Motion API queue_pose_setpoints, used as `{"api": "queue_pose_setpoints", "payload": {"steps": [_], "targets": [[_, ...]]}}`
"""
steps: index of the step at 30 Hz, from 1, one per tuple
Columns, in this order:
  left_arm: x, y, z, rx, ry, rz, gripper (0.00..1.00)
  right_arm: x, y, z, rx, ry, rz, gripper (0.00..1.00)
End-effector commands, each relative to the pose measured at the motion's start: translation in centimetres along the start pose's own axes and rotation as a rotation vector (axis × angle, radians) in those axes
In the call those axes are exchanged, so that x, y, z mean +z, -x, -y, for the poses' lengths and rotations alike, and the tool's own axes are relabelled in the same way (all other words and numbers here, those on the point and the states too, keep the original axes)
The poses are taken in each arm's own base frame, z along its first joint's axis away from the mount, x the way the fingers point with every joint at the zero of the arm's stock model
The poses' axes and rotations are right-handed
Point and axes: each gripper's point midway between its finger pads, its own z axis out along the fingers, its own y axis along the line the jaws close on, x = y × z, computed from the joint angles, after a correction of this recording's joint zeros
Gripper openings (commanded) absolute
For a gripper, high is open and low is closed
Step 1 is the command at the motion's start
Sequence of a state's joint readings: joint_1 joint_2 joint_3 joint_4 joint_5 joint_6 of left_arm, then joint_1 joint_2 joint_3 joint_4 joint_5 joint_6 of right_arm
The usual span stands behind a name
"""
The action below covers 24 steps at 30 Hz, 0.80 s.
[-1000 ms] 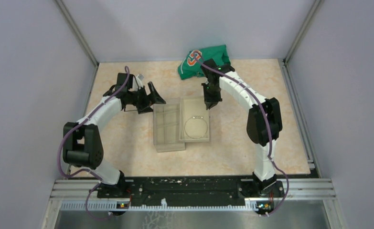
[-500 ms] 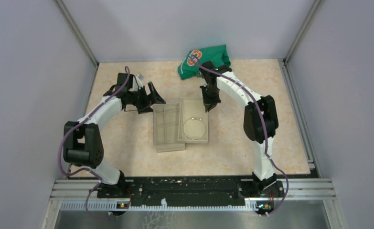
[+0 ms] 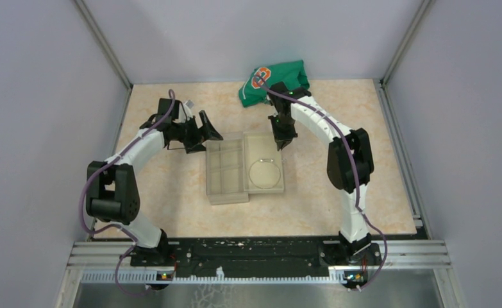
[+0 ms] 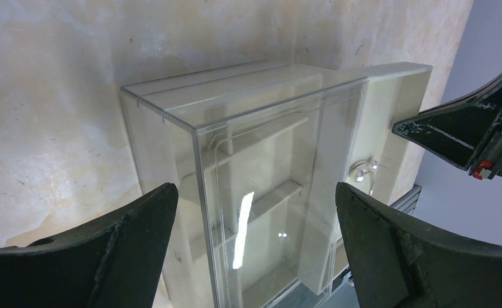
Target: Organize the mixed jewelry
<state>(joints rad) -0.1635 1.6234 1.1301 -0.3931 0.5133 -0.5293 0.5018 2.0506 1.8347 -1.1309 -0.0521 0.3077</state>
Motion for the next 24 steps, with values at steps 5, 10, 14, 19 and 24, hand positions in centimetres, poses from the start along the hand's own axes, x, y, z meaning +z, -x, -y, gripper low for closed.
{"api": "queue_pose_setpoints", "payload": {"steps": [5,10,14,19,24], "targets": [[0.1,0.3,1.3,0.027,-0.052,-0.014,0.98,-3.7,0.2,-1.4,-0.084,0.075,0.056,0.00],[0.1,0.2,1.4,0.025,-0.058,-0.019,0.99,-3.5,0.0,-2.4,-0.075,0.125,0.040,0.00],[0.1,0.0,1.5,0.018,-0.063,-0.019,0.98,-3.0,0.0,-2.8,-0.025,0.131,0.028,0.00],[0.0,-0.5,1.3,0.005,-0.063,-0.024,0.98,-2.5,-0.1,-2.8,0.036,0.119,0.010,0.00],[-0.1,-0.7,1.0,0.001,-0.051,-0.020,0.98,-2.6,0.0,-1.9,0.055,0.084,0.015,0.00]]}}
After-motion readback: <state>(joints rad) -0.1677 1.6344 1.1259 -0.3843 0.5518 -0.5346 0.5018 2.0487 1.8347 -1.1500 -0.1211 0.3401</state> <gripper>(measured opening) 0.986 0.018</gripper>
